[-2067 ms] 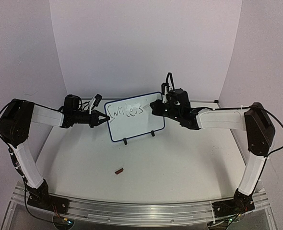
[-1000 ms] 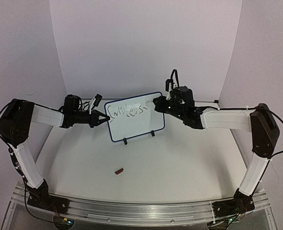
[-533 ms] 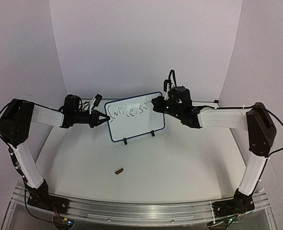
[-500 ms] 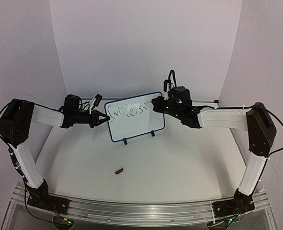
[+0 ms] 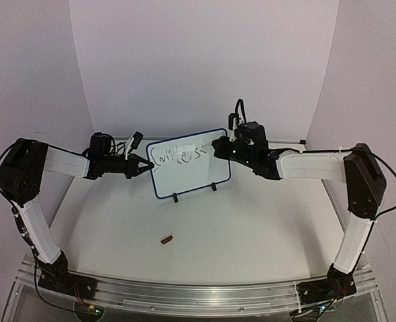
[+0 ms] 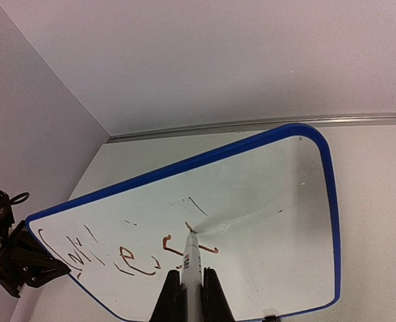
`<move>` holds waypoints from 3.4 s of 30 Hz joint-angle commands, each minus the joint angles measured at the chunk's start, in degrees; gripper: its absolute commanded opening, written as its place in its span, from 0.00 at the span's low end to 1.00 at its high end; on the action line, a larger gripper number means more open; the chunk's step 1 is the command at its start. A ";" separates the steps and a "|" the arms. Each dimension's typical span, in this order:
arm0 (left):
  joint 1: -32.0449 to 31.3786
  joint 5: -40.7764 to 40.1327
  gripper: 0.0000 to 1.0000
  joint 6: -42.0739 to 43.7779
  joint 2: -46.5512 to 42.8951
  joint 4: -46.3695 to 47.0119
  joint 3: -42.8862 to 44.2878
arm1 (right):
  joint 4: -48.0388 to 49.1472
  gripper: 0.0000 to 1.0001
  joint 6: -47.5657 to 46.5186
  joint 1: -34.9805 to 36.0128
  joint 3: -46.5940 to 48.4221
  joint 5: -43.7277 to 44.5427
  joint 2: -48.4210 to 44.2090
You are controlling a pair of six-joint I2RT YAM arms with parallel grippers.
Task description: Write a sentence on the whiteboard
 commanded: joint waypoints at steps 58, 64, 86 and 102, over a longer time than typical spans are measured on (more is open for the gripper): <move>-0.14 -5.94 0.00 4.02 0.23 -4.59 0.33 | -0.25 0.00 -0.69 -1.32 -2.61 3.26 -3.98; -0.18 -5.86 0.00 4.05 0.22 -4.59 0.30 | -0.16 0.00 -0.48 -1.77 -1.54 2.44 -2.71; -0.16 -5.86 0.00 4.05 0.36 -4.59 0.42 | -0.87 0.00 0.66 -2.20 -0.71 -0.75 0.49; -0.16 -5.86 0.00 4.02 0.49 -4.59 0.55 | -3.21 0.00 -0.80 -2.20 -0.08 2.33 -0.89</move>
